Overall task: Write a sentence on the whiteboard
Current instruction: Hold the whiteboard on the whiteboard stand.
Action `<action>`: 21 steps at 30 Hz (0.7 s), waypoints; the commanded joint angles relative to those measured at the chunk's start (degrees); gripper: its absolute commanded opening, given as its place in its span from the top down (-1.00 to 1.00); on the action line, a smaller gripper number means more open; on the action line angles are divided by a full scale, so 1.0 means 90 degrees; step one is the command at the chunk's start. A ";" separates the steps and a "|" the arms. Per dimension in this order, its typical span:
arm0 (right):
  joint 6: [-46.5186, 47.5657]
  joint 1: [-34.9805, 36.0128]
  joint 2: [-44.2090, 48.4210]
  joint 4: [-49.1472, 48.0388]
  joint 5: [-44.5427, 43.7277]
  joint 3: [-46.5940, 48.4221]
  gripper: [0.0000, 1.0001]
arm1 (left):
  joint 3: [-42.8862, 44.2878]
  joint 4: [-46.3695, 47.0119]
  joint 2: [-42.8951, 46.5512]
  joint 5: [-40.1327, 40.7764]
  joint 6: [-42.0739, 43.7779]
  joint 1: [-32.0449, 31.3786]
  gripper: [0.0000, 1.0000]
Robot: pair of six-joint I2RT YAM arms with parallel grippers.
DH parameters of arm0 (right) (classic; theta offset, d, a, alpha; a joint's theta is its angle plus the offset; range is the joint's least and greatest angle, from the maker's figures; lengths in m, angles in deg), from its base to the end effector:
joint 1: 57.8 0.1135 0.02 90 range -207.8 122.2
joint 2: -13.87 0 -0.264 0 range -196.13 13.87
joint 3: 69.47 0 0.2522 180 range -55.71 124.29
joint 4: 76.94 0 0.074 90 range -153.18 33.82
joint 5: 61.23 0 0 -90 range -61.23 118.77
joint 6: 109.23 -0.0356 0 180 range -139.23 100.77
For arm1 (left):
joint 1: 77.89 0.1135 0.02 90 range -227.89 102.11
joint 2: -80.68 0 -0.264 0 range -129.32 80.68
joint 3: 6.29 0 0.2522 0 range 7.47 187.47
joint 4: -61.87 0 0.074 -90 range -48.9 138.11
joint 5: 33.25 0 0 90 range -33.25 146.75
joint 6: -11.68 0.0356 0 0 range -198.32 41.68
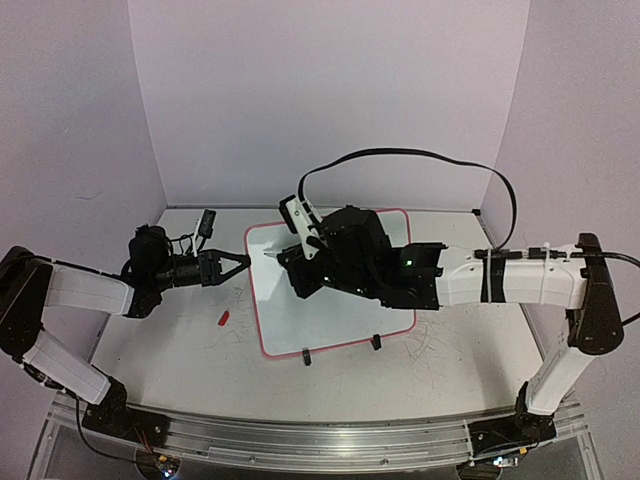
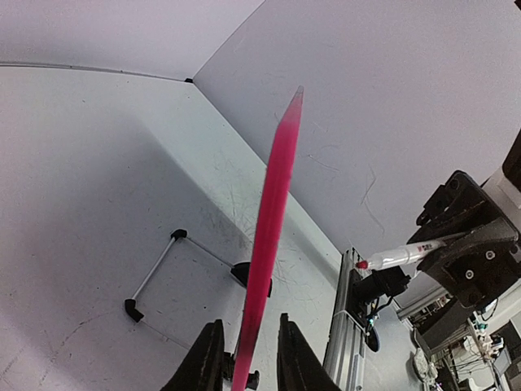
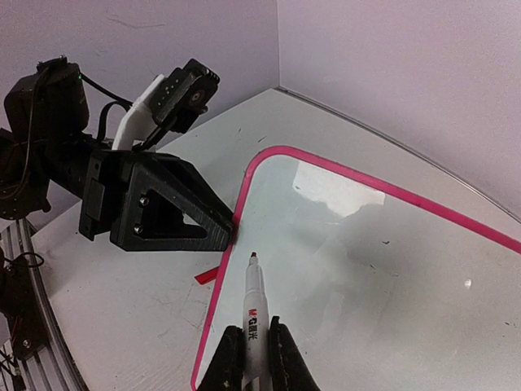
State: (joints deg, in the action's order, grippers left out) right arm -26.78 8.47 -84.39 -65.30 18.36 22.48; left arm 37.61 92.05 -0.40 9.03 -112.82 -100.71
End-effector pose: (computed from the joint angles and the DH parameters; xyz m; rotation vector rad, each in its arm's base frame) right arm 0.1718 0.3749 0.3134 -0.8380 1.7515 0.7050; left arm 0.2453 -0.1318 0.2100 0.5014 1.8041 -1.4167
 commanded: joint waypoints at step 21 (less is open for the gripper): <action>-0.0140 0.0205 -0.0382 0.0001 -0.0364 0.0421 1.00 | 0.0381 0.0417 -0.0273 -0.0233 0.0216 -0.0047 0.82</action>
State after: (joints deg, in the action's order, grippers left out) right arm -27.44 9.69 -86.59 -64.89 16.61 23.80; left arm 38.23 93.22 -2.27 8.29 -112.23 -100.80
